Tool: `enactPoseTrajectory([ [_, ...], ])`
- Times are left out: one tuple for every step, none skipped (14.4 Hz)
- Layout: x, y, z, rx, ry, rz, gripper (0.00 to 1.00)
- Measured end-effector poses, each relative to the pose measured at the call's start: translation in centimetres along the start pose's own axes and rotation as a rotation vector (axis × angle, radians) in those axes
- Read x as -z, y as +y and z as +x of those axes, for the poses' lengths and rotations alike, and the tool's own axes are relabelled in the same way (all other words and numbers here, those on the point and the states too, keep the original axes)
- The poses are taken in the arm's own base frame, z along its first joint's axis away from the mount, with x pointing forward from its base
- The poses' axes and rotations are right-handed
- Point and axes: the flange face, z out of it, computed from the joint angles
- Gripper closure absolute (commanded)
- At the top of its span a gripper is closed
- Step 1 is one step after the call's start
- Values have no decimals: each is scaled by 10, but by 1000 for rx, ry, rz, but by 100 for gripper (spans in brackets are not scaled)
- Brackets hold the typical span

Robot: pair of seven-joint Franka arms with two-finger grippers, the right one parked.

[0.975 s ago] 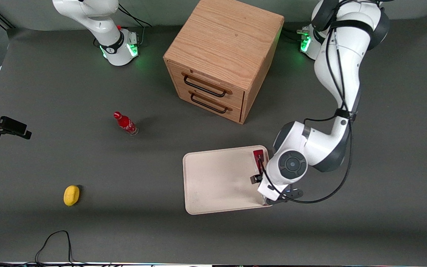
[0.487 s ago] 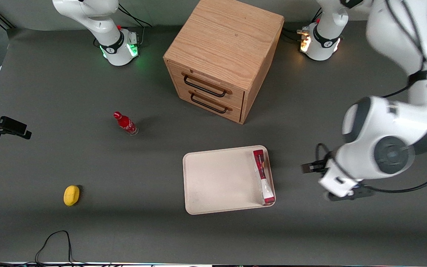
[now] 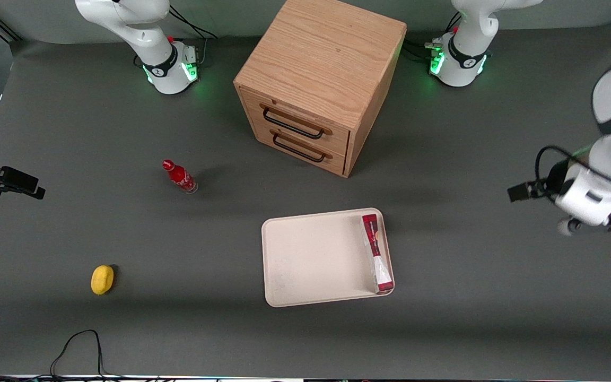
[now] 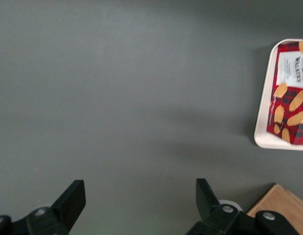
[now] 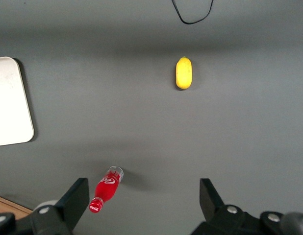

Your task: Place red cookie box on tray

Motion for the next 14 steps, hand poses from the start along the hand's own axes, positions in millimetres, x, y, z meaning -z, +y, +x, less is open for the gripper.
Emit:
enactPoseTrajectory([
  [6,-11,-13,7,5,5,0],
  [10,-23,-23,-3,9,7,0],
  [14,-34,-29,-17,14,9,0],
  [18,-43,-33,-25,20,8,0],
  [23,-50,-37,-24,27,6,0],
  [27,-55,-40,-19,33,4,0],
  [30,-61,-42,-10,36,1,0],
  [32,-68,-43,0,37,-4,0],
  [34,-73,-44,7,38,-8,0],
  [36,-75,-45,9,35,-10,0],
  [39,-74,-48,7,28,-9,0],
  [42,-72,-50,2,21,-7,0],
  [44,-69,-51,-3,18,-7,0],
  [46,-67,-52,-7,17,-6,0],
])
